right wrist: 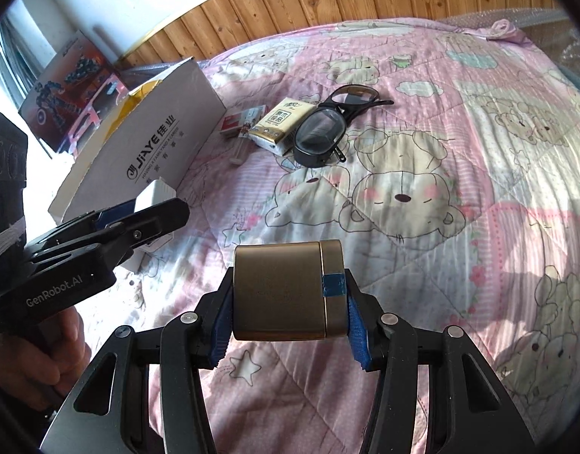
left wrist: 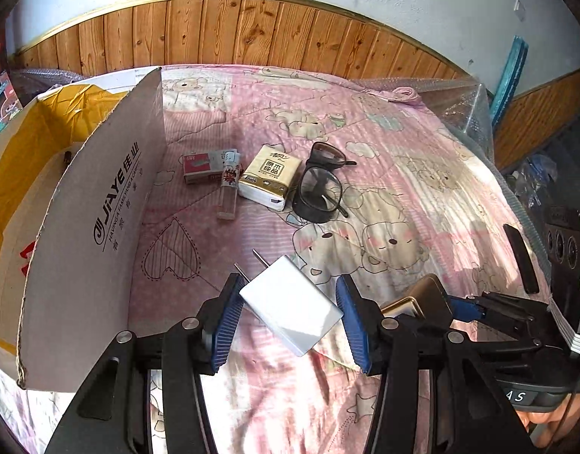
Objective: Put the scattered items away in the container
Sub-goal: 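Grasp the gold tin with the right tool while the left tool grasps the white charger, then carry the gold tin and white charger over the white box with both tools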
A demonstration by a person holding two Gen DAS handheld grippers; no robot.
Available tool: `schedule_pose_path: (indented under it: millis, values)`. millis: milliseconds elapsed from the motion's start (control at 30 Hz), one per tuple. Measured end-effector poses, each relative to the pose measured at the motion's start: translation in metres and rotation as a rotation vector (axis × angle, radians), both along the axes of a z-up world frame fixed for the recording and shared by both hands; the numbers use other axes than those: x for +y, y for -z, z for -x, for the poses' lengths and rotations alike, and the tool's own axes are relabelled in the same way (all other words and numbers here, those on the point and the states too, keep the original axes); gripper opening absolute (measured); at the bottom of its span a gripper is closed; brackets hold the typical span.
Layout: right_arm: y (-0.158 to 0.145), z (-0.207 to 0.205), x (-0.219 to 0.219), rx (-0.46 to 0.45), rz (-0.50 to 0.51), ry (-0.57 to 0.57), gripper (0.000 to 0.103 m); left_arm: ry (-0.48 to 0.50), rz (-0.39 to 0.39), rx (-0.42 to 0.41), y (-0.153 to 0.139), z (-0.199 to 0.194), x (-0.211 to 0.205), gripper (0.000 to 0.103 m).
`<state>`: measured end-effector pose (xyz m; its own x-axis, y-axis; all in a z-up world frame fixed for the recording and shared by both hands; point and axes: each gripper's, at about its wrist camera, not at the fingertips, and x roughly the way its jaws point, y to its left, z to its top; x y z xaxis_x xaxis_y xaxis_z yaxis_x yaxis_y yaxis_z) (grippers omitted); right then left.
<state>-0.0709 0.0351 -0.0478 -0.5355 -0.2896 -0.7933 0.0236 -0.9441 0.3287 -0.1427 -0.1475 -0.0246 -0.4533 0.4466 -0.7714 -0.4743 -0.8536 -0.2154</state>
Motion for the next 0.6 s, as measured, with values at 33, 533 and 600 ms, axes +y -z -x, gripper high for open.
schedule_pose_path:
  millis: [33, 533, 600]
  values:
    - [-0.003, -0.003, -0.001, 0.003, -0.002, 0.007, 0.053, 0.005, -0.005, 0.002, -0.002, -0.003, 0.0, 0.051]
    - [-0.036, -0.05, -0.023, 0.06, -0.053, 0.062, 0.053, 0.053, -0.1, 0.067, -0.04, -0.045, -0.023, 0.051]
    - [-0.038, -0.056, -0.026, 0.066, -0.057, 0.065, 0.053, 0.056, -0.11, 0.072, -0.044, -0.051, -0.027, 0.051]
